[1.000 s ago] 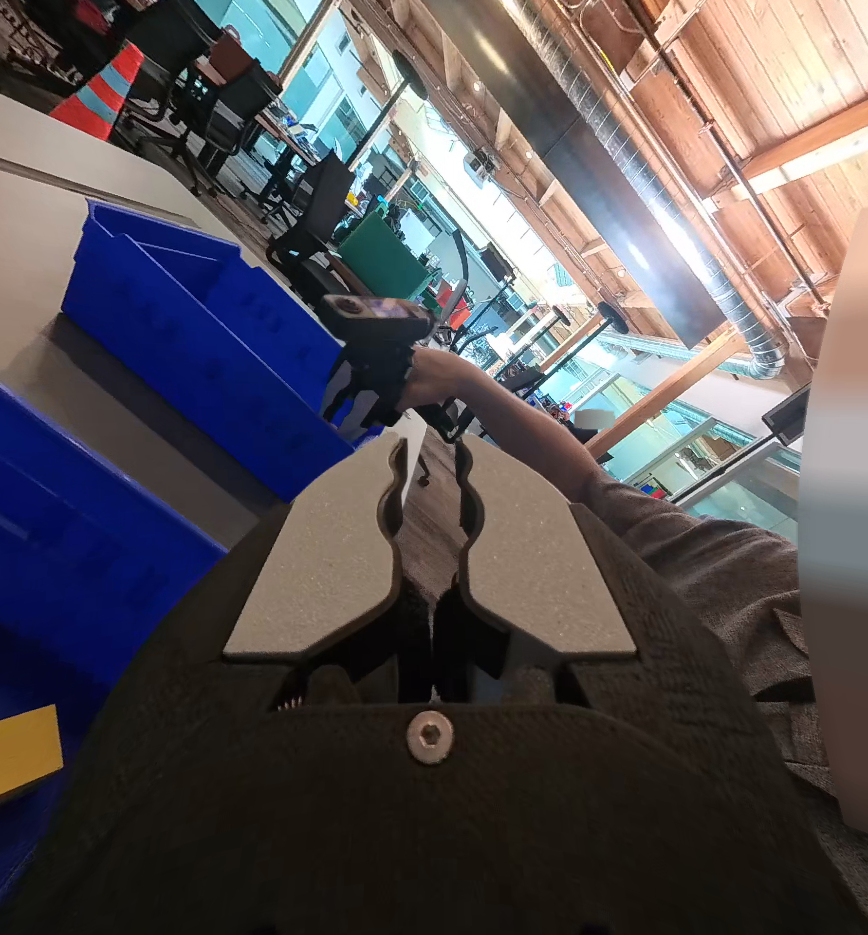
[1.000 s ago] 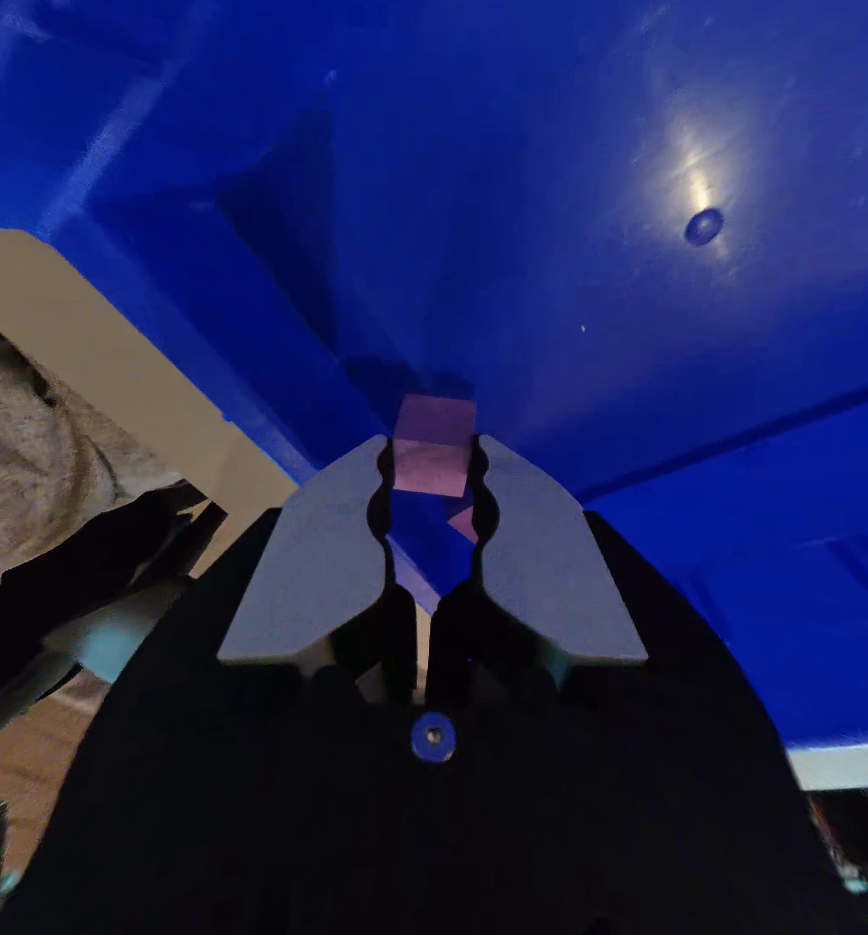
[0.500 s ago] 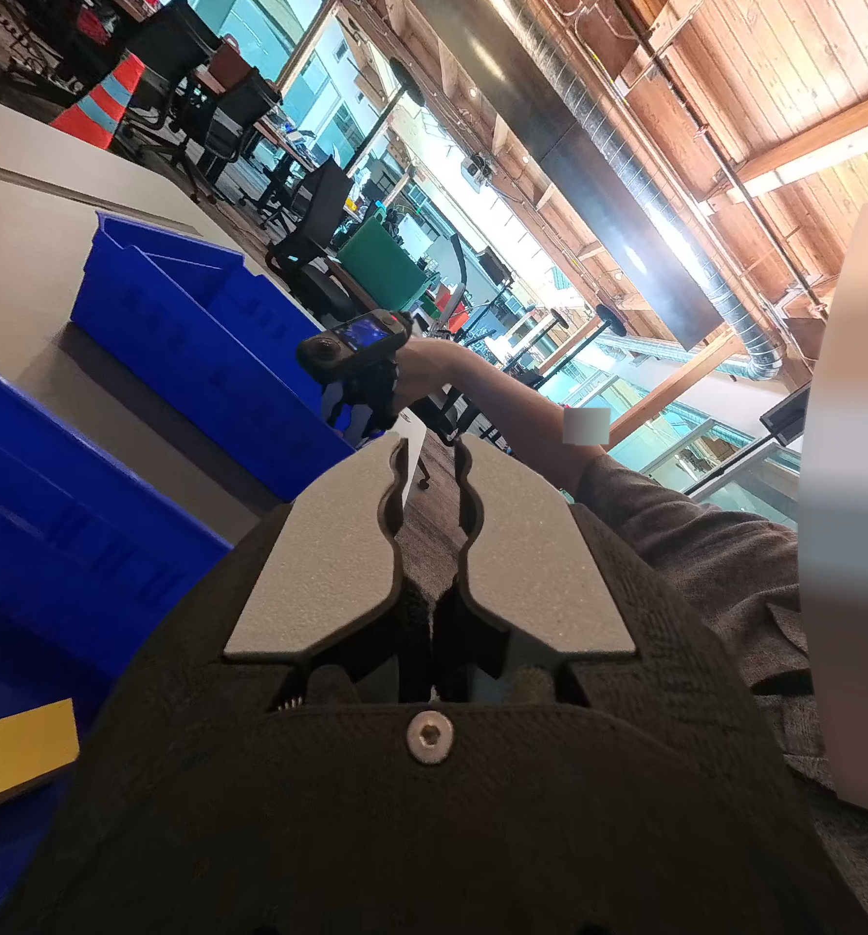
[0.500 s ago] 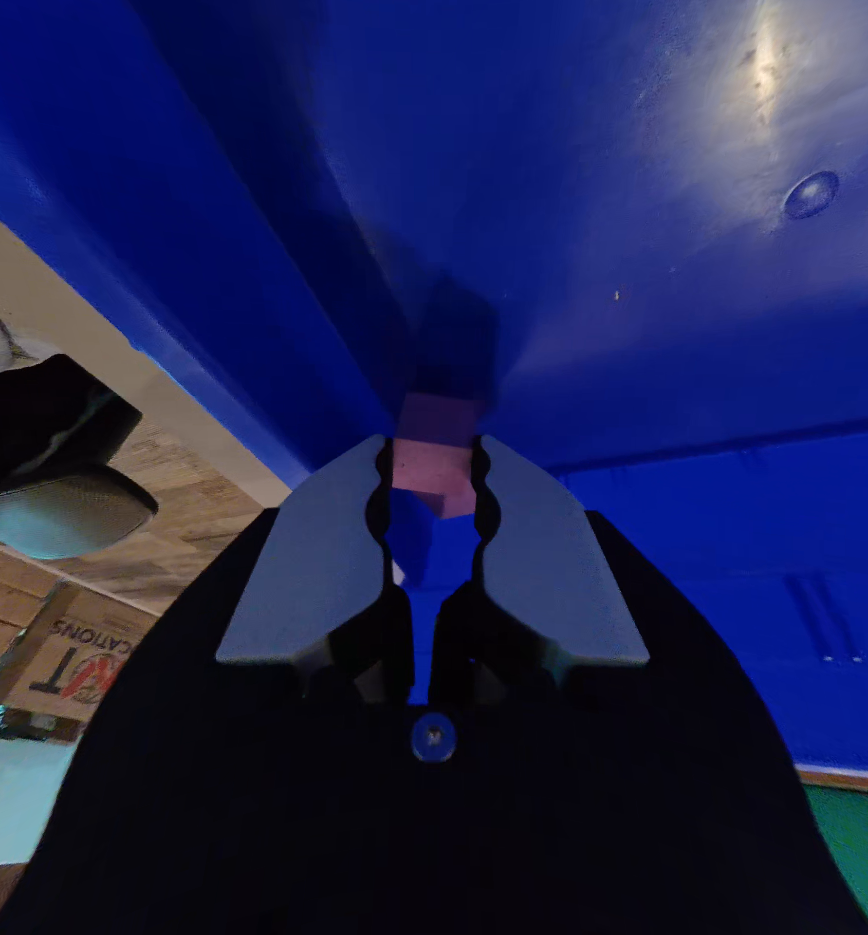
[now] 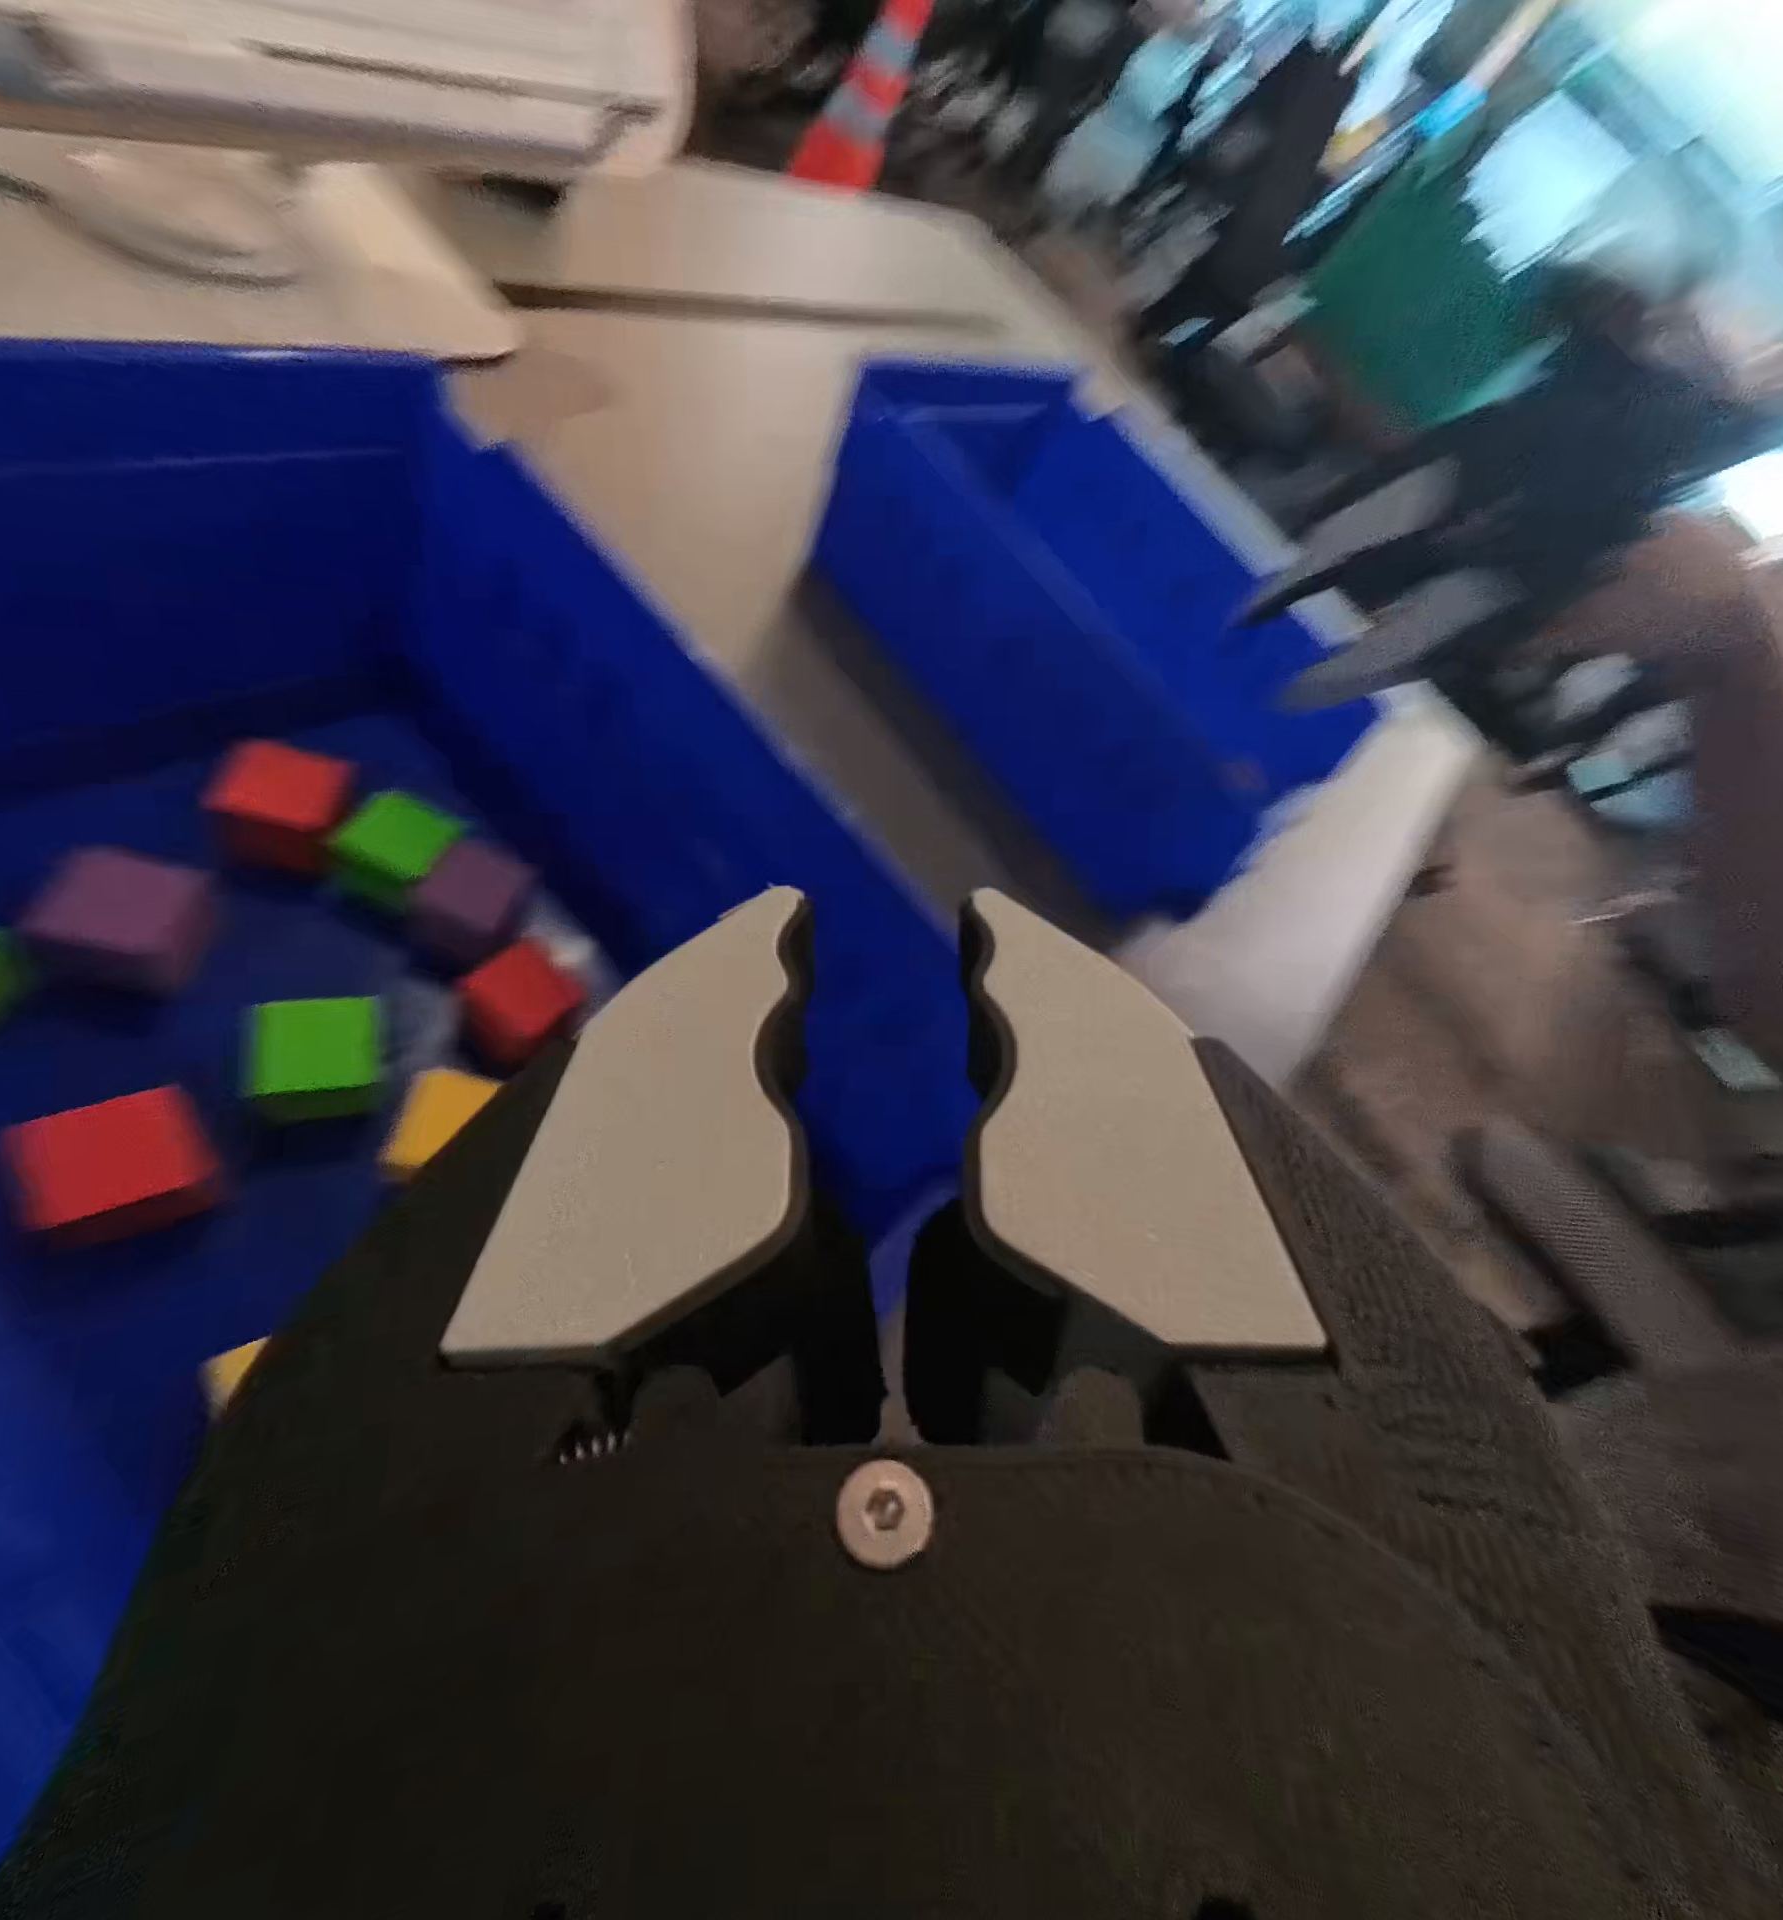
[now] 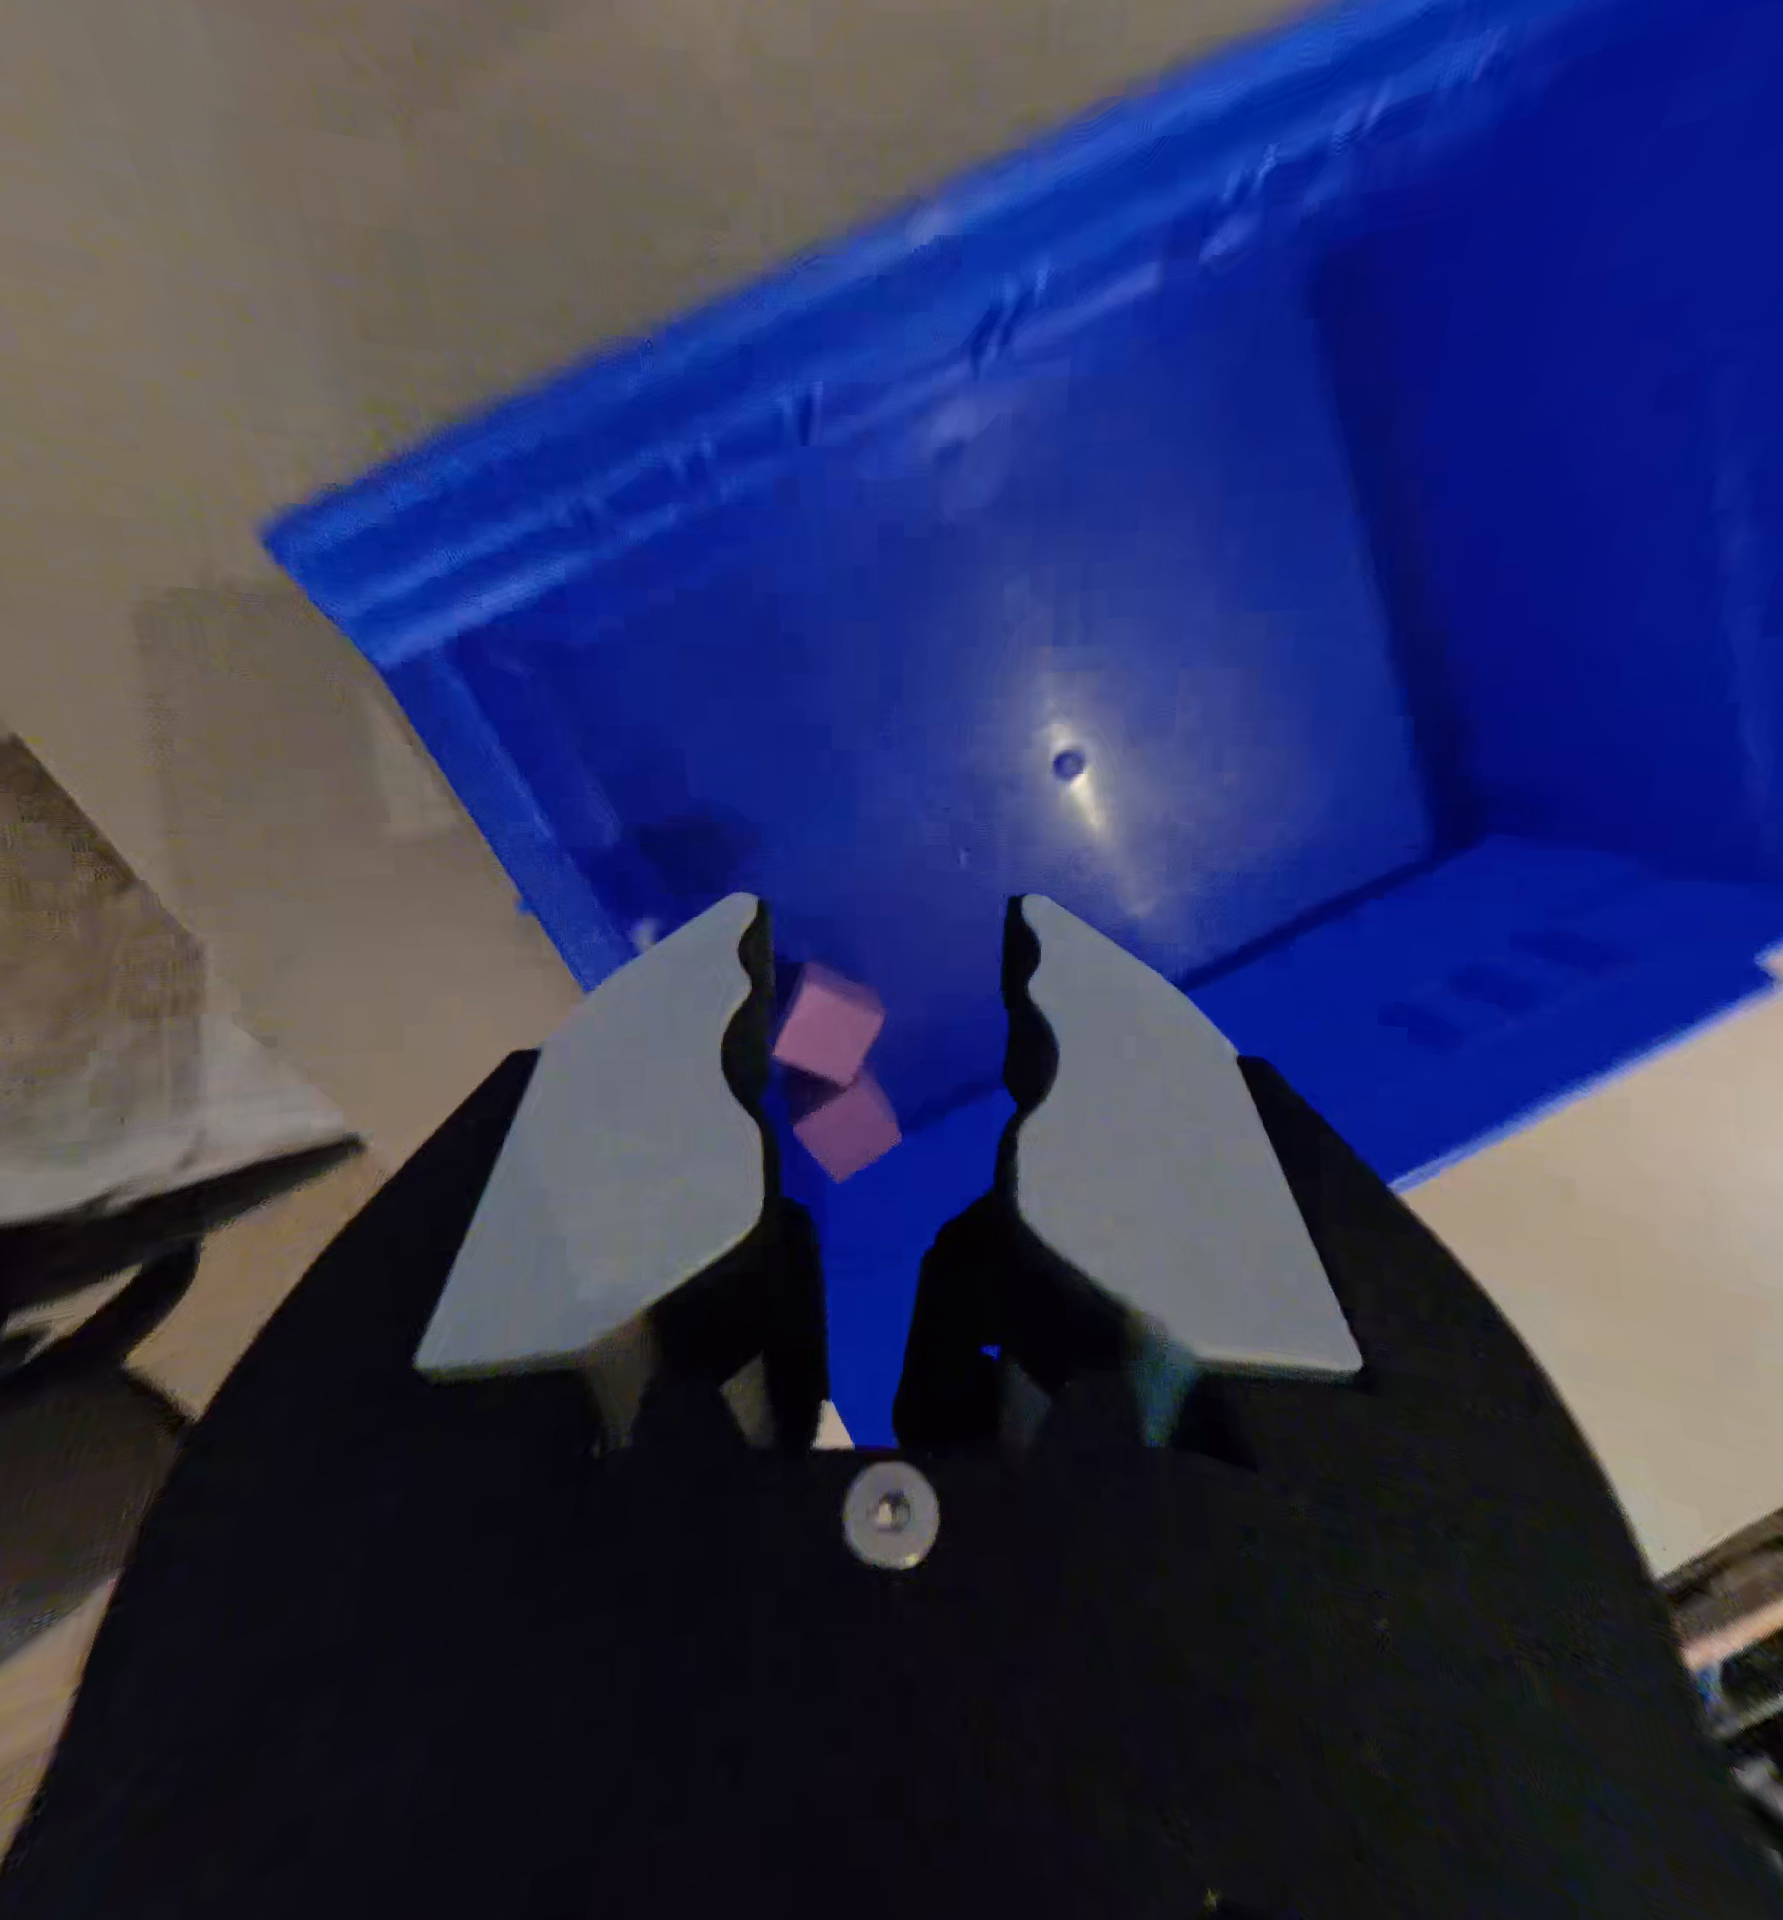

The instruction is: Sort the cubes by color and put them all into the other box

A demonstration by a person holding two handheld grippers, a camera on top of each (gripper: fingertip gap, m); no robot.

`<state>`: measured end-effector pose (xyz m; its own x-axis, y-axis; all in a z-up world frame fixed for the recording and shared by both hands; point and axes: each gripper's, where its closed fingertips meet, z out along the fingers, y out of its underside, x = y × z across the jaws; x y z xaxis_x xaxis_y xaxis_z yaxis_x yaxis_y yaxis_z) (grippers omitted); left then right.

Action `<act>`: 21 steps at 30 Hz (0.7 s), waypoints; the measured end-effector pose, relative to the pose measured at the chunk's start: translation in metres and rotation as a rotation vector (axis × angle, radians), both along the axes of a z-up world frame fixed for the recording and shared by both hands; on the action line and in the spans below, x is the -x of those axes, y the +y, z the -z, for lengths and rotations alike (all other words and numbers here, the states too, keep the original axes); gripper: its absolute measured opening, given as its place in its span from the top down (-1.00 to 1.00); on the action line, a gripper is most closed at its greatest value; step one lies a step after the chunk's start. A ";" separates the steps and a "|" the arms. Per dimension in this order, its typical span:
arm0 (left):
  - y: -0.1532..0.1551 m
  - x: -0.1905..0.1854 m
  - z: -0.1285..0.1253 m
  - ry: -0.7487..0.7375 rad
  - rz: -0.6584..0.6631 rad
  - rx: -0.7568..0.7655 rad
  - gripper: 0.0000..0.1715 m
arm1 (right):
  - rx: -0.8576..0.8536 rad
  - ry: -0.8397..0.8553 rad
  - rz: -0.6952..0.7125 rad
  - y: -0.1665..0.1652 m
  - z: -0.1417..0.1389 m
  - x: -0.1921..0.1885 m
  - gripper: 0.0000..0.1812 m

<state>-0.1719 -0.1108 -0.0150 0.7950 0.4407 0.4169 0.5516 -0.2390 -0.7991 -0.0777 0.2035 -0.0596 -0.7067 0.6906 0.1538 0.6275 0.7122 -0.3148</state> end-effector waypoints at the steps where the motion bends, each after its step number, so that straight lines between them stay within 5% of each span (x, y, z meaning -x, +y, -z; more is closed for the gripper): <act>1: -0.003 0.011 0.012 0.029 -0.030 0.117 0.63 | 0.013 0.081 0.000 -0.004 -0.010 0.002 0.55; 6: -0.001 0.049 0.069 -0.006 -0.072 0.553 0.49 | 0.122 0.271 0.039 -0.025 -0.027 -0.001 0.57; 13: 0.013 0.075 0.110 -0.171 -0.140 0.666 0.47 | 0.246 0.385 0.130 -0.032 -0.018 -0.004 0.56; 21: 0.017 0.086 0.122 -0.234 -0.211 0.713 0.52 | 0.263 0.431 0.142 -0.027 -0.023 -0.003 0.56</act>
